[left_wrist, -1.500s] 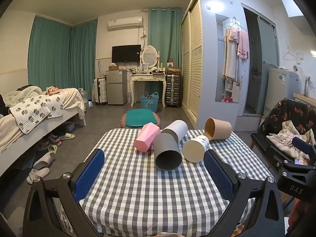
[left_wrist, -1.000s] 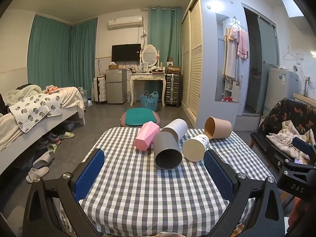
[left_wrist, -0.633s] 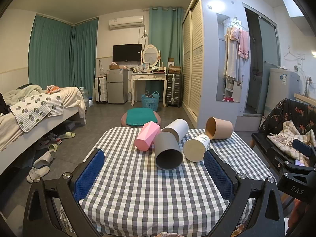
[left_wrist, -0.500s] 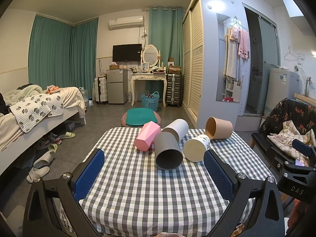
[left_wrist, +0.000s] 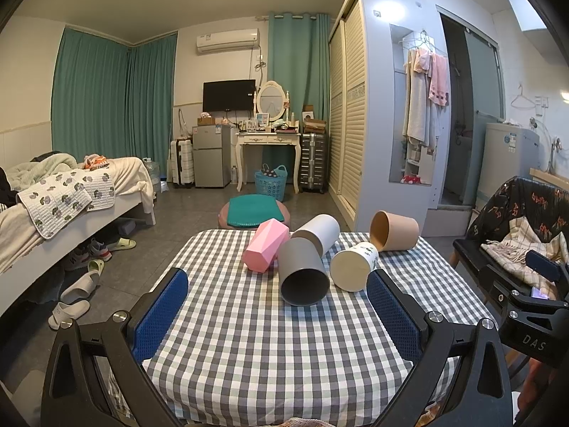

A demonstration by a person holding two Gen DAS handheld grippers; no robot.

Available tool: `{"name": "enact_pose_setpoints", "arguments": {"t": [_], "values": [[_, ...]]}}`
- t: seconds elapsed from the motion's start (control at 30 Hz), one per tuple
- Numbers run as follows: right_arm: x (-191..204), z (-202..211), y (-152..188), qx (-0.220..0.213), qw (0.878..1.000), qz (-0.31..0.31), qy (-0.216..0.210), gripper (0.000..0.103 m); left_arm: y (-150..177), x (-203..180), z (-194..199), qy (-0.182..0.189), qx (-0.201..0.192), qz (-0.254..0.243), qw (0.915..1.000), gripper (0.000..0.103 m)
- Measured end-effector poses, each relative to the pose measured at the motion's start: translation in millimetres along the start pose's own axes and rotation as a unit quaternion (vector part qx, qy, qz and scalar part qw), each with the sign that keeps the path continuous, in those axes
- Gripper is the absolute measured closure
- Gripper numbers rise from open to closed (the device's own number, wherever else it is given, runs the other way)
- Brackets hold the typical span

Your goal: Flip cup upside down

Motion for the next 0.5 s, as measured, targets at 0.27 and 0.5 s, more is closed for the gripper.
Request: {"name": "enact_pose_setpoints", "arguments": {"t": [0.27, 0.5], "values": [[-0.4, -0.2, 0.0, 0.000, 1.000, 0.000, -0.001, 0.000, 0.0, -0.4, 0.0, -0.001, 0.000, 0.000, 1.0000, 0.000], [1.6, 0.9, 0.5, 0.000, 1.000, 0.001, -0.001, 0.000, -0.3, -0.2, -0.3, -0.001, 0.000, 0.000, 1.0000, 0.000]]}}
Point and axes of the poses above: each gripper's, at about its wrist camera, not at the fingertips, and z roughly against the way its jaws point, x to its left, y to its underside, the point moved 9 cm from there along -z, roughly the way its jaws point, and after that the axes turned 12 degrees about x, right-handed, at the moved point
